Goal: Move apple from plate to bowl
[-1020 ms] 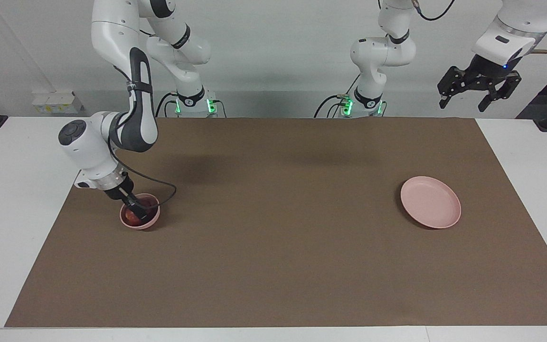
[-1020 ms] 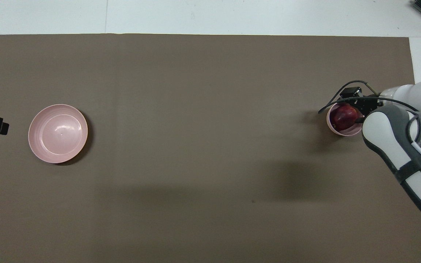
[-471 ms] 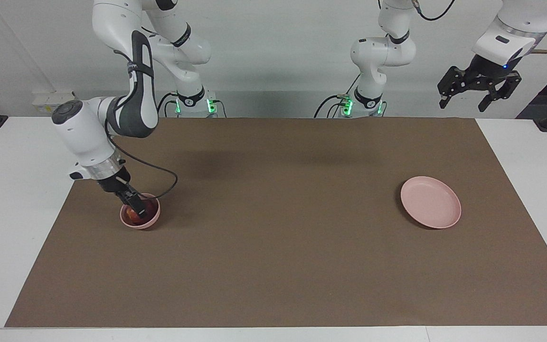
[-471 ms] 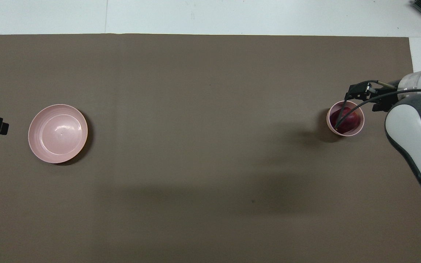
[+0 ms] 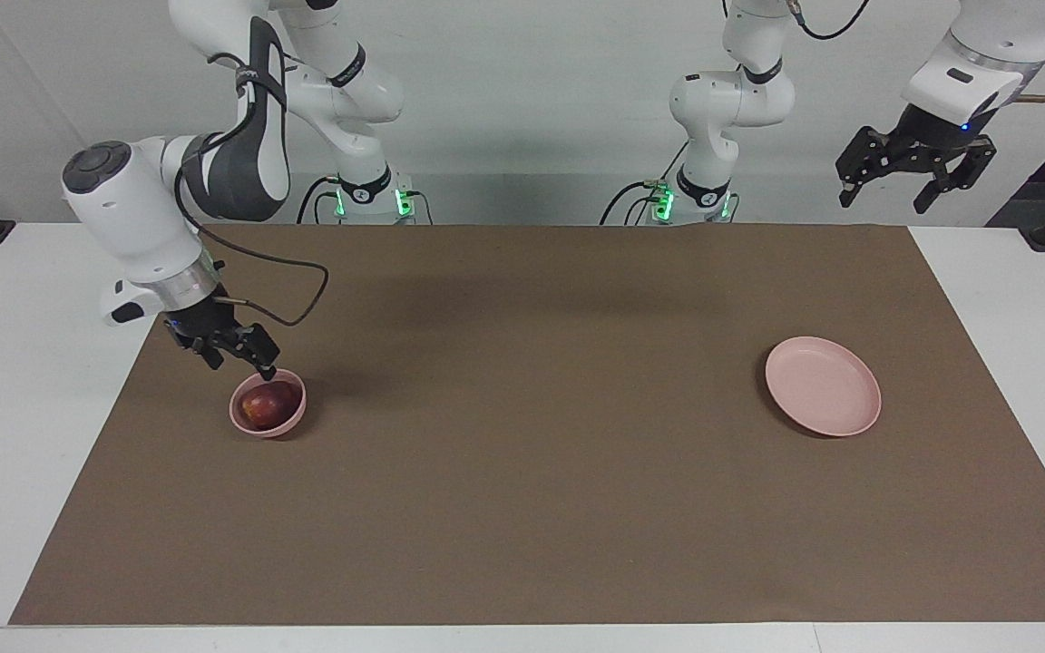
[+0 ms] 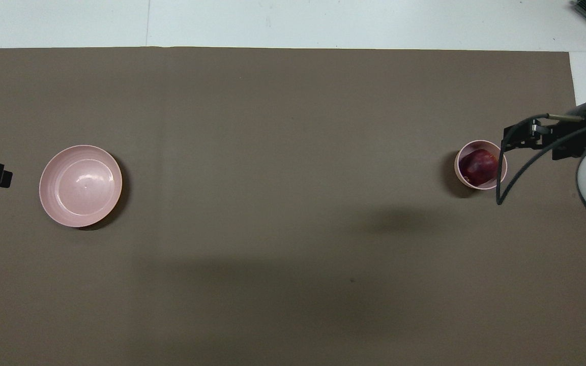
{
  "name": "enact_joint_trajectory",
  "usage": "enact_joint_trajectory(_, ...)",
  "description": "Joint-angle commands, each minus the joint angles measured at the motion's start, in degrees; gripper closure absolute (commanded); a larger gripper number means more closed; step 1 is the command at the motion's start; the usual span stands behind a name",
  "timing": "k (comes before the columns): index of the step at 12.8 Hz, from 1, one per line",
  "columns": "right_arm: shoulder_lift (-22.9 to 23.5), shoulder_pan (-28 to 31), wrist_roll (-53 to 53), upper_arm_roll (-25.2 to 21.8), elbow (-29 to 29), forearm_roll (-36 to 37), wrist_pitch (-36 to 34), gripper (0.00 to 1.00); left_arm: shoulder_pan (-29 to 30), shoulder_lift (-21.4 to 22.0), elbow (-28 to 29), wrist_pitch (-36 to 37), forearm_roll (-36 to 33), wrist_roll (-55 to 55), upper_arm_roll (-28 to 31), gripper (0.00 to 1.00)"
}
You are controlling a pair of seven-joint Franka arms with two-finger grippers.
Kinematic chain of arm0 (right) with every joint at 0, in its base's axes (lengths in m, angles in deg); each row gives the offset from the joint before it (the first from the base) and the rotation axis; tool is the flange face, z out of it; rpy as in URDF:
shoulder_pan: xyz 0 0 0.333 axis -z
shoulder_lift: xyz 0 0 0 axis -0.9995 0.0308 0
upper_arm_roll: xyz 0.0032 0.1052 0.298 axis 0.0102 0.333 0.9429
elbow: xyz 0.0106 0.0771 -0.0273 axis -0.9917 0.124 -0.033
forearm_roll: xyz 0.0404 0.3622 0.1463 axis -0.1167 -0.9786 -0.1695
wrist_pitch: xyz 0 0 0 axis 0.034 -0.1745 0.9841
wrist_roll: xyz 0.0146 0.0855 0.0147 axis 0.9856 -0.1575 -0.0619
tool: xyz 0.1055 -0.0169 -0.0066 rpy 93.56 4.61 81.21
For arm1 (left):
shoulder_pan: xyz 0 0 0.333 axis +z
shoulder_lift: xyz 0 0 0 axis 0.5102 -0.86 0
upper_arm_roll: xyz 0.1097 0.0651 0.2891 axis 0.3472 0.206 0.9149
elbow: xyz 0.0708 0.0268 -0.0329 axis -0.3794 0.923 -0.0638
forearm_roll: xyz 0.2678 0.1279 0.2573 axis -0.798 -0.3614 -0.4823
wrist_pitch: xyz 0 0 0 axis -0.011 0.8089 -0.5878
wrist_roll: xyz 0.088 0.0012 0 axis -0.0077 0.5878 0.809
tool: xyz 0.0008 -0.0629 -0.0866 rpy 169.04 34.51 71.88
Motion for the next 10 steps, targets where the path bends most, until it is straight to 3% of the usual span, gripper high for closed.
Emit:
enact_joint_trajectory(1, -3.4, 0.95, -1.12, 0.42, -1.71, 0.13, -7.38, 0.0, -0.01, 0.89, 0.89, 0.56, -0.88, 0.47, -0.01, 0.0)
enact_joint_trajectory(3, -5.52, 0.95, -1.21, 0.42, -0.59, 0.12, -9.17, 0.0, -0.01, 0.89, 0.89, 0.56, -0.88, 0.47, -0.01, 0.0)
enact_joint_trajectory(10, -4.74, 0.95, -1.12, 0.6, -2.51, 0.21, -11.27, 0.0, -0.01, 0.89, 0.89, 0.56, -0.88, 0.47, -0.01, 0.0)
